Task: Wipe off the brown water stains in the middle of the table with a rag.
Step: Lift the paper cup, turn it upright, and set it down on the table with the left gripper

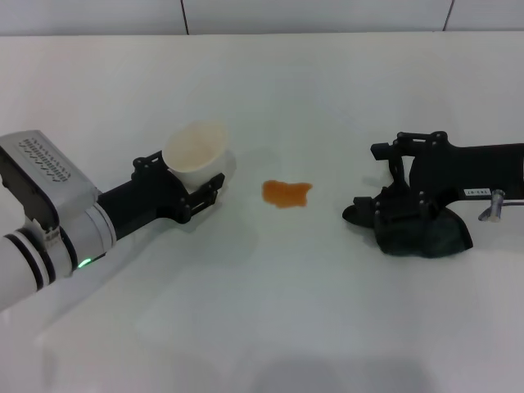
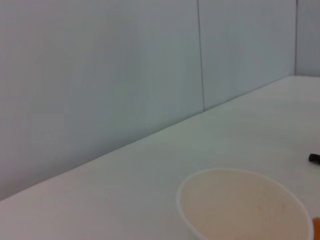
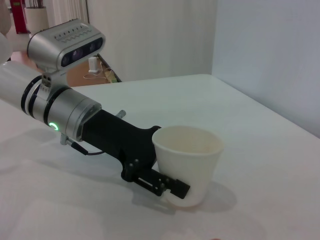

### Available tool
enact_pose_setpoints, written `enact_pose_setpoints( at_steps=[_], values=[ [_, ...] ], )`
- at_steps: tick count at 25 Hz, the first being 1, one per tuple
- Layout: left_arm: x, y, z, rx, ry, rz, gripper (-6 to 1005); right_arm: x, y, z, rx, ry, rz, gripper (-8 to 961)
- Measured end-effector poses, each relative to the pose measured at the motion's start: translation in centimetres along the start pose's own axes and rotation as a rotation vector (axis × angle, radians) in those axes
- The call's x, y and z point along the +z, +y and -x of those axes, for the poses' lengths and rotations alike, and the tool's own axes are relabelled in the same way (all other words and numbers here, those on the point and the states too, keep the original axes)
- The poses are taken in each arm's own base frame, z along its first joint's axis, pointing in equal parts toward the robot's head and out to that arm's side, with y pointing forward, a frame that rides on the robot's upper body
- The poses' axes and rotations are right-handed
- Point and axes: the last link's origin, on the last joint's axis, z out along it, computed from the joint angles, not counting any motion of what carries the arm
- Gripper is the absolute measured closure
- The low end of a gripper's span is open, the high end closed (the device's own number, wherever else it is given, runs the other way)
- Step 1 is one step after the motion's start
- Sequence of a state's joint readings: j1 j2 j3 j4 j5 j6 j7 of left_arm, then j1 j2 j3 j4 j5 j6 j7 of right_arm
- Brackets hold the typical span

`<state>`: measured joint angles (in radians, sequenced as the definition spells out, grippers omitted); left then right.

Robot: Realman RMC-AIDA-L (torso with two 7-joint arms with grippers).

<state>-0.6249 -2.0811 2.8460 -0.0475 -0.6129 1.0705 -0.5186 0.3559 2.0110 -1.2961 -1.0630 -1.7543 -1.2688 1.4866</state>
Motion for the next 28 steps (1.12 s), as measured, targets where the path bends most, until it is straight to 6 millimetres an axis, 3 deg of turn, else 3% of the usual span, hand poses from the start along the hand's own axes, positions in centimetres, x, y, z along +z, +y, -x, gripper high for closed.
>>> enact_pose_setpoints(
  at_steps=[9, 11, 28],
  values=[
    [-0.07, -0.22, -0.02, -0.006, -0.006, 0.003, 374, -0.01, -0.03, 0.12, -0.004, -0.002, -0.001, 84],
    [-0.07, -0.17, 0.01, -0.003, -0.008, 0.007, 170, -0.01, -0.06, 0.15, -0.005, -0.002, -0.002, 84],
    [-0.46, 0.17, 0.24, -0.019, -0.011, 0.034, 128, -0.18, -0.15, 0.03, -0.005, 0.002, -0.007, 83]
  ],
)
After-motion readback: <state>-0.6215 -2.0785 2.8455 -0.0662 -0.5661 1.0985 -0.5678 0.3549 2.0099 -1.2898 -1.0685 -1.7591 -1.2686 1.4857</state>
